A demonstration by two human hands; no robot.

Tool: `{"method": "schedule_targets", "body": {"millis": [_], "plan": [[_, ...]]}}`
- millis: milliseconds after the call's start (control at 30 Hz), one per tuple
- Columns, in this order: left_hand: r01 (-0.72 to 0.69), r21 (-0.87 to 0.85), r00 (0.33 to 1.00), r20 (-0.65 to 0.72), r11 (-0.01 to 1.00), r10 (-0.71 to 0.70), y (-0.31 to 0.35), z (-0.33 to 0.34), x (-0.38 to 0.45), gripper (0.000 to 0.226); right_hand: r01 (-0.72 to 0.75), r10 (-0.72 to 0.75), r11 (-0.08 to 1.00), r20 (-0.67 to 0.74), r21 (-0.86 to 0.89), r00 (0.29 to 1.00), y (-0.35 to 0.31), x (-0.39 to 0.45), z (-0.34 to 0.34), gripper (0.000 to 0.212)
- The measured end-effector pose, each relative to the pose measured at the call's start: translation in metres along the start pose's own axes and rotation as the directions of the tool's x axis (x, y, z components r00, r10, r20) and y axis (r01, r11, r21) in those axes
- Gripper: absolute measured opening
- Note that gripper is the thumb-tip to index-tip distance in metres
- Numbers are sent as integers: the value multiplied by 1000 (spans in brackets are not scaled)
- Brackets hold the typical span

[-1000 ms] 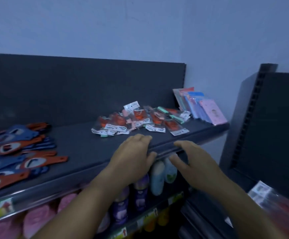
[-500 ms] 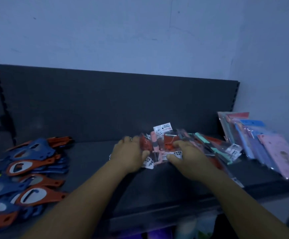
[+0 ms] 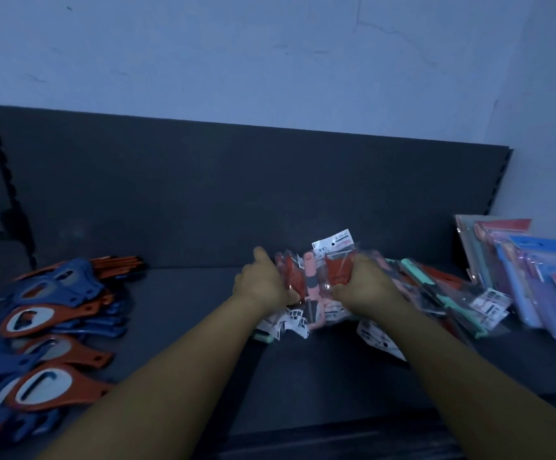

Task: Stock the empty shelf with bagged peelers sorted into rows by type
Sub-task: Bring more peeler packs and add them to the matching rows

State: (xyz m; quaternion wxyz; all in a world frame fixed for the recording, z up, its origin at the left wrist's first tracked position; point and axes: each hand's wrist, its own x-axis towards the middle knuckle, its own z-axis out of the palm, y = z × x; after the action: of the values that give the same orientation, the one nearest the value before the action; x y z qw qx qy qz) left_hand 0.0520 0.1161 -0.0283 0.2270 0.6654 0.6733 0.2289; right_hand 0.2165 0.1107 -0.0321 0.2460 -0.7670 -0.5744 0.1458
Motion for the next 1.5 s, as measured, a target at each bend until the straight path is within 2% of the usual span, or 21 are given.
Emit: {"method": "schedule_targets", "body": {"millis": [100,200,267,333,400,467,567,667,867,933,1033,1233,1333,1500], "plan": [[21,-92,1000,17,996,-19,4,-2,-2,81,35,-41,994,63,102,997,-4,-4,-6,43],[-3,-180,1000,18,984,6,8,-2,-2,69,53,-67,973,56,227,996,-11,-11,-9,27],[-11,-235,1000,2,972,12,10,-2,-1,67,45,-54,965,30,258,998,-16,-15,-9,38],[-1,-223,1000,-15,975,-3,10,-1,-3,65,40,-37,962,-15,269,999,-16,-12,-5,33],[0,-209,1000,-20,978,-4,9,0,-4,48,27,-17,967,-44,252,999,-17,-10,-1,23],[9,-223,1000,-12,975,-12,8,0,-6,31,21,-9,975,-58,221,998,-20,-12,3,33],[24,-283,999,-16,959,-30,9,1,-9,45,55,-35,971,-90,231,995,-26,-17,7,27],[17,-322,1000,-9,947,-21,8,-1,-12,51,99,-63,952,-133,290,989,-27,-22,12,34],[32,-504,999,45,863,-11,-5,-13,-19,35,164,-86,866,-182,472,980,-29,-46,13,32],[26,-537,999,53,843,2,-8,-13,-24,31,145,-80,832,-143,535,986,-30,-56,15,27],[10,-547,998,61,837,28,-10,-14,-32,34,103,-69,847,-85,521,994,-32,-68,18,39],[2,-645,996,73,764,60,-15,-23,-55,34,30,18,817,-76,576,997,-33,-84,15,42],[-14,-719,997,45,695,66,-12,-29,-66,39,71,14,762,-125,644,992,-34,-97,11,39],[-81,-794,992,-7,602,124,-2,-36,-87,45,170,23,749,-281,641,959,-35,-120,-5,42]]}}
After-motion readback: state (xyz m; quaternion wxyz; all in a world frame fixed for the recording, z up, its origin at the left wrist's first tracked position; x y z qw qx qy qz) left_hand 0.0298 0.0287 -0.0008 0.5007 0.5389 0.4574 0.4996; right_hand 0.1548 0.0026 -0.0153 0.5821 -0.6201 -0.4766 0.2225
